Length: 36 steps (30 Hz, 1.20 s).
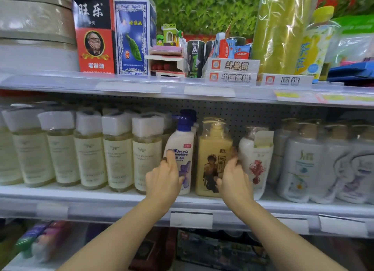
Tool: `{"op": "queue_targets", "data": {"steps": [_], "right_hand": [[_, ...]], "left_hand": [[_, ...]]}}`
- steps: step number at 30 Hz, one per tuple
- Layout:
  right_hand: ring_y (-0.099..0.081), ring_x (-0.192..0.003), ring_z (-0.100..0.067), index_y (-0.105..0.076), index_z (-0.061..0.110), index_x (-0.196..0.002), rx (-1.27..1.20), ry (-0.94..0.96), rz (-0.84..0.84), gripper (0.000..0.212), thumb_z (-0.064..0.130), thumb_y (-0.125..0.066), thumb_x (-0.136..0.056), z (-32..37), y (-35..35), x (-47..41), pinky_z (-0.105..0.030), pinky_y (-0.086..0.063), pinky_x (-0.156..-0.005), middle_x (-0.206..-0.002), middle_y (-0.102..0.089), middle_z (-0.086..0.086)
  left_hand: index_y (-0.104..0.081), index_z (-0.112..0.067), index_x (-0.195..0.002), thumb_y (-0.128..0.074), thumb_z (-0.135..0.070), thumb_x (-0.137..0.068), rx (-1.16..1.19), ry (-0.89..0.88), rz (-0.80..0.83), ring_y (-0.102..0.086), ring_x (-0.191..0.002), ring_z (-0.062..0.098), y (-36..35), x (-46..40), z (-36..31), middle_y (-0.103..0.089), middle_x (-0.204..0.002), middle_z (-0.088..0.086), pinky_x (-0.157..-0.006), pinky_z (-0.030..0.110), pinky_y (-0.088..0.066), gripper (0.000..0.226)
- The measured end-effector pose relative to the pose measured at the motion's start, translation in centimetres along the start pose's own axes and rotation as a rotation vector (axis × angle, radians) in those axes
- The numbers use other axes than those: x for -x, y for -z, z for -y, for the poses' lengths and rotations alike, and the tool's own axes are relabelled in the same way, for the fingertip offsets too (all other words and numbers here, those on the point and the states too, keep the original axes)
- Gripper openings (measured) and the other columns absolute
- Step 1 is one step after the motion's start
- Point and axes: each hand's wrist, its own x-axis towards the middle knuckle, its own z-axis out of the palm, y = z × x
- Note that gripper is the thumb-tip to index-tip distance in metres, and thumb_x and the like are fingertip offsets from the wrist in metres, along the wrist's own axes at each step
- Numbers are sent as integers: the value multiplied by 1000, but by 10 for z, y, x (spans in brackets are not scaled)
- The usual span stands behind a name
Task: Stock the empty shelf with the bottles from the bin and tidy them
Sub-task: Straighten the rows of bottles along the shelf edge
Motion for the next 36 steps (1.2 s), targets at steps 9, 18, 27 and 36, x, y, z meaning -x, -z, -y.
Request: {"op": "queue_targets", "data": {"steps": [9, 18, 27, 36], "right_hand": [[-43, -117, -27, -25, 9, -135, -85, -107, -263, 71, 26, -70, -82, -56, 27, 13, -37, -45, -91, -132, -31, -11], [-57, -112, -32, -33, 3, -135, -400, -259, 162, 82, 42, -75, -77, -95, 27, -21, -38, -48, -92, -124, -59, -14], [-61, -104, -30, -31, 13, -123, -379, -153, 190, 63, 32, -74, -80, -102, 20, -26, -40, -52, -88, -116, -60, -9], [-41, -129, -28, -20, 15, -140, -228, 42, 144, 77, 25, -71, -83, -118, 45, -9, -39, -41, -102, -139, -38, -13]], "left_hand": [[-26, -20, -127, -60, -41, -89, 46, -189, -10, -60, -94, 19, -1, 5, -37, -53, -115, 1, -72, 32, -51, 55], [-30, -21, -125, -58, -43, -89, -14, -203, -13, -59, -95, 16, -8, 1, -82, -54, -114, -1, -72, 30, -51, 50], [-25, -19, -137, -59, -44, -89, -165, -90, 16, -59, -105, 21, -12, 6, -106, -52, -123, 2, -70, 33, -46, 64], [-33, -19, -121, -63, -40, -87, -203, -113, 22, -61, -94, 19, -5, 17, -134, -51, -114, -1, -57, 29, -36, 50]]}}
